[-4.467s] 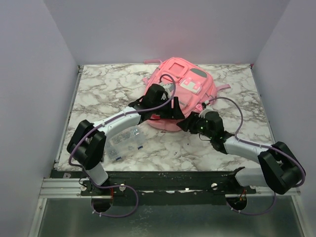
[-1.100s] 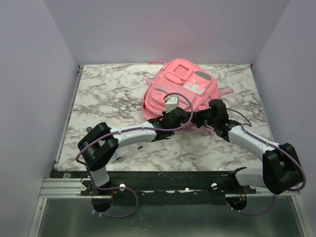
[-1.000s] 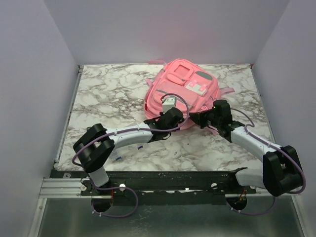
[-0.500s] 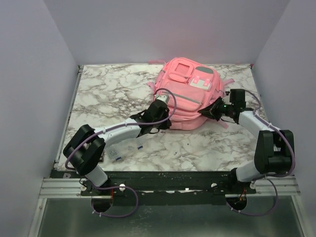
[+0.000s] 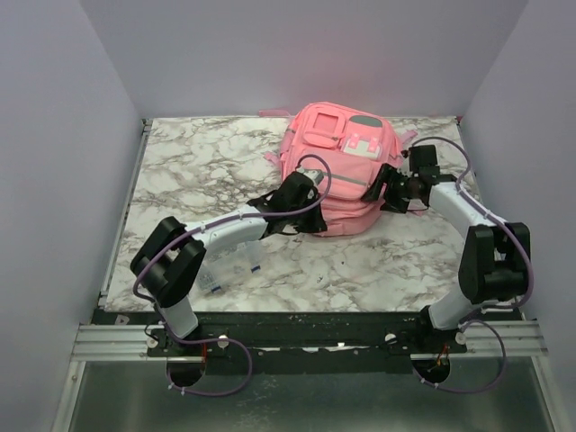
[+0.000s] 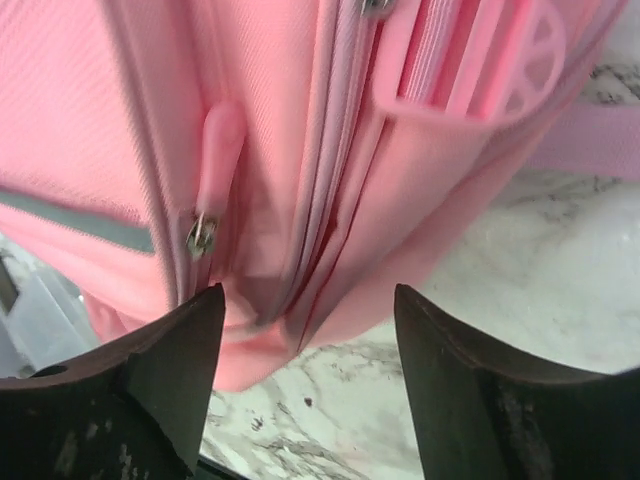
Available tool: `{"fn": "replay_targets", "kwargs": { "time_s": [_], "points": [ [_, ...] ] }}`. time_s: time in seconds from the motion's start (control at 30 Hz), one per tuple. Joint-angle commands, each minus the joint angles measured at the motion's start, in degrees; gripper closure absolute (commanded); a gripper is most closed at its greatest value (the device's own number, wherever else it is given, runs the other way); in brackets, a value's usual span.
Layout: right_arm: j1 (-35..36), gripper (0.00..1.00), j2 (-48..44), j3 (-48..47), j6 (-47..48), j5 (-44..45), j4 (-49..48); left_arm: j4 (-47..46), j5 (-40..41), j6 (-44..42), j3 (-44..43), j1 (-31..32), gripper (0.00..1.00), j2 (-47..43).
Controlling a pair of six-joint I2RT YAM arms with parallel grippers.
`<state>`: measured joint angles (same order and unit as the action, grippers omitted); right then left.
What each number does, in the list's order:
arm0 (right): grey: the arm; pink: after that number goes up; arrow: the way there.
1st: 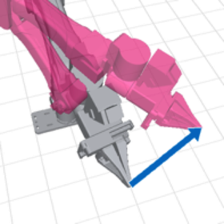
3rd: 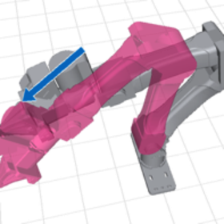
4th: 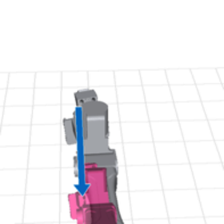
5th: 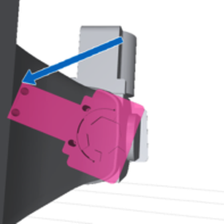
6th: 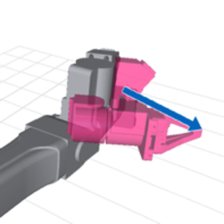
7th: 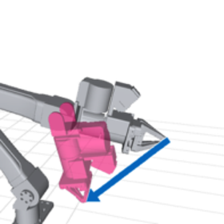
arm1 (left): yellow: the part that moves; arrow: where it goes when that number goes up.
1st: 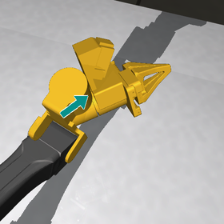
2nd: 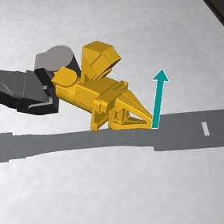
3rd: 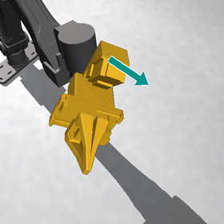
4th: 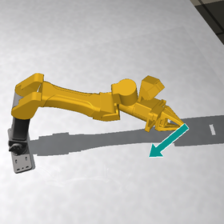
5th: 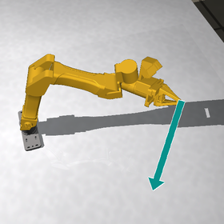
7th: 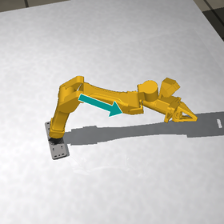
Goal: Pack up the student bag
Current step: Zip the student bag at the center of the board.
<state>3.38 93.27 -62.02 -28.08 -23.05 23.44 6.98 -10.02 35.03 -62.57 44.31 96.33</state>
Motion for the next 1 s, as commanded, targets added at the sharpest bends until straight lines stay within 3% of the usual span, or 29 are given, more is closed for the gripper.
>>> {"fn": "replay_targets", "kwargs": {
  "time_s": [0.0,0.13,0.27,0.33,0.4,0.53,0.63,0.77,0.8,0.83,0.87,0.9,0.97],
  "points": [
    [2.2,0.26,-8.6,2.9,2.4,11.8,4.3,-2.5,-10.8,4.1,-4.8,2.8,1.0,2.5],
    [2.2,0.22,-19.4,11.1,-8.5,8.9,3.3,-3.4,-12.3,4.9,-6.4,4.3,1.0,4.2],
    [2.8,0.21,-29.9,23.8,-27.3,-1.6,-12.1,-3.7,-13.4,5.4,-7.3,5.6,1.0,5.1],
    [3.1,0.23,-32.6,26.6,-33.3,-0.6,-16.5,-3.9,-13.7,5.3,-7.8,6.3,1.0,5.1],
    [3.5,0.26,-31.9,25.5,-32.8,2.0,-14.8,-3.8,-14.0,5.3,-8.4,7.3,1.0,5.4],
    [3.5,0.4,-27.7,23.2,-32.0,5.5,-10.1,-3.8,-13.3,4.9,-9.0,9.2,1.0,5.4],
    [3.5,0.47,-25.0,24.8,-34.2,5.2,-14.1,-3.6,-13.0,4.5,-9.4,10.0,1.0,5.4],
    [3.4,0.48,-22.8,24.8,-36.7,5.9,-15.3,-3.0,-12.5,4.1,-9.6,10.4,1.0,5.7],
    [3.5,0.52,-23.2,25.3,-37.2,7.0,-15.5,-2.7,-12.1,4.0,-9.5,10.4,1.0,5.6],
    [3.5,0.7,-23.7,25.8,-37.7,8.5,-15.7,-2.4,-11.7,3.8,-9.3,10.4,1.0,5.5],
    [3.4,0.95,-24.2,26.4,-37.5,10.4,-16.2,-2.3,-11.2,3.8,-9.1,10.3,1.0,5.4],
    [2.9,1.0,-24.6,26.8,-37.1,12.2,-16.1,-2.2,-11.0,4.1,-8.7,10.1,1.0,5.3],
    [-0.7,1.0,-24.4,27.7,-35.3,7.8,-18.7,-1.6,-10.2,5.5,-7.4,9.0,1.0,4.9]
  ]
}}
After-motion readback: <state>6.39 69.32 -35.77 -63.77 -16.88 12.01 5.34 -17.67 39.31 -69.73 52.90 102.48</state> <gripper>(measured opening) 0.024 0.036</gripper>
